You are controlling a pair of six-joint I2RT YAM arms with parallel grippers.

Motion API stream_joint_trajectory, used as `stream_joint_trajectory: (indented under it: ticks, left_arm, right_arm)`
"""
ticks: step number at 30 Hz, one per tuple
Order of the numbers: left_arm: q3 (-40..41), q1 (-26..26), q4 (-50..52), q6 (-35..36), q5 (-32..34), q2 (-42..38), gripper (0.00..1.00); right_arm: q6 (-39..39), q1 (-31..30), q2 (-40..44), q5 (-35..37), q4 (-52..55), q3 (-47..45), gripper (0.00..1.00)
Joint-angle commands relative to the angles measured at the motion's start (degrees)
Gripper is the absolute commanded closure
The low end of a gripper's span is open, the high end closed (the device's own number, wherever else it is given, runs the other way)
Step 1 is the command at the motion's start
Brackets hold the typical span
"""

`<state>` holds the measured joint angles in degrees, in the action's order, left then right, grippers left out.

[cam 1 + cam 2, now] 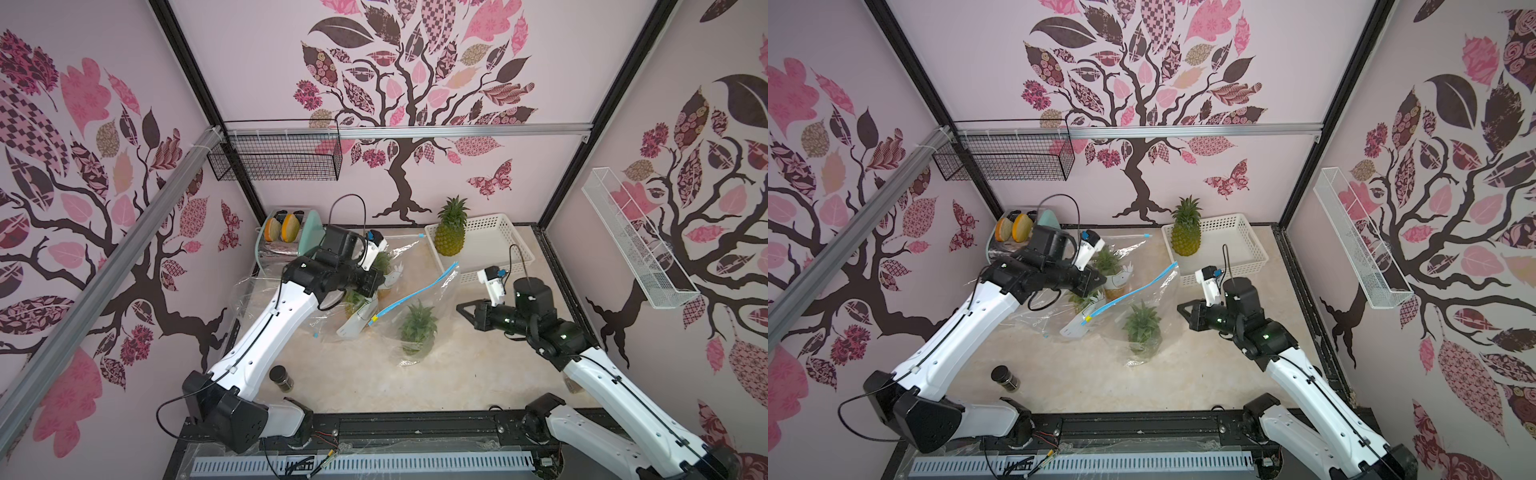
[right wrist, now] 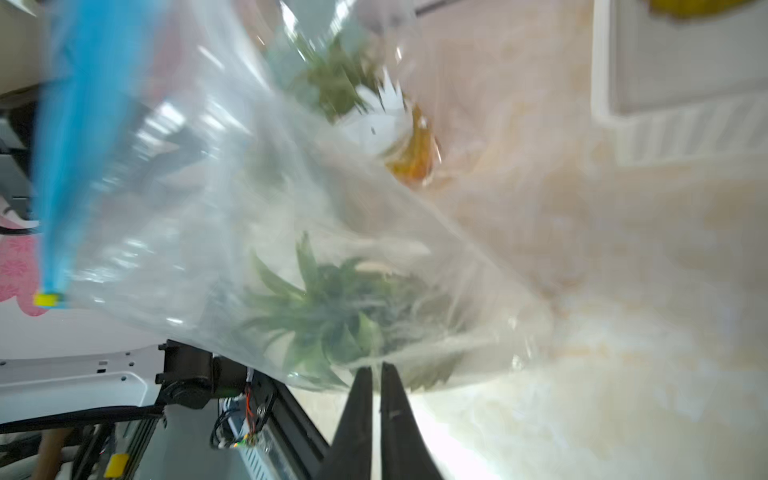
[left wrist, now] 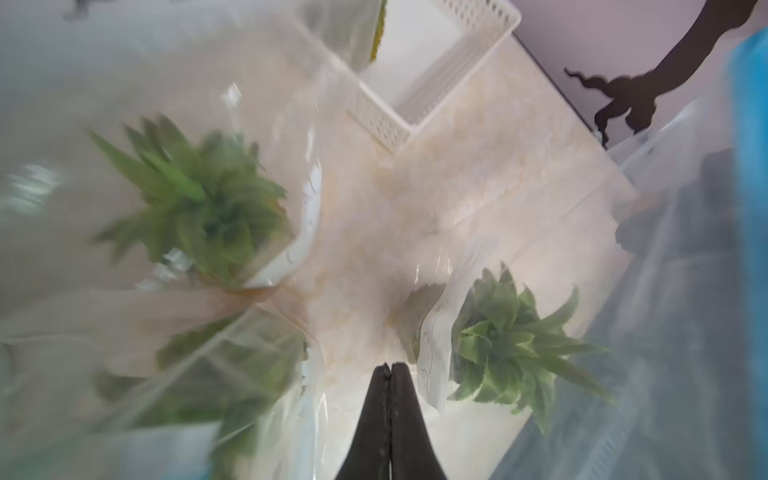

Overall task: Open the zip-top bag and take out the pineapple
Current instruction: Adjust the zipper food storage bag at the center of the board.

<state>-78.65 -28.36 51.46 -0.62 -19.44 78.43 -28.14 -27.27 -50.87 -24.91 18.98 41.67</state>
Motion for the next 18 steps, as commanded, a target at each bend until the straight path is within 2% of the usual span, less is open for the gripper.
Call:
stream_joint_trajectory:
  ticks: [1, 5, 7, 12, 18]
  left_arm:
    - [3.65, -5.58, -4.34, -2.8, 0.5, -3.85, 1.0]
    - [11.44, -11.8, -6.33, -6.67, 5.72, -5.23, 1.0]
    - [15.87, -13.47, -9.04, -9.1, 6.0, -5.69, 1.0]
    - [24.96, -16.17, -17.5, -15.58, 7.52, -8.07, 1.0]
    - [30.15, -17.28, -26.18, -22.57, 9.81, -12.73, 1.0]
  right_arm:
    - [-6.68, -4.13, -0.94, 6.06, -0.38, -1.25, 0.95]
    - [-9.59, -5.6, -3.91, 4.58, -4.81, -5.34, 0.95]
    - [-10.04, -5.61, -5.61, 4.39, -7.36, -6.46, 0.93]
    - [-12.16, -5.61, -11.93, 1.2, -16.71, -6.93, 0.9]
    - [-10.81, -5.53, -20.58, -0.2, -21.21, -0.73, 0.86]
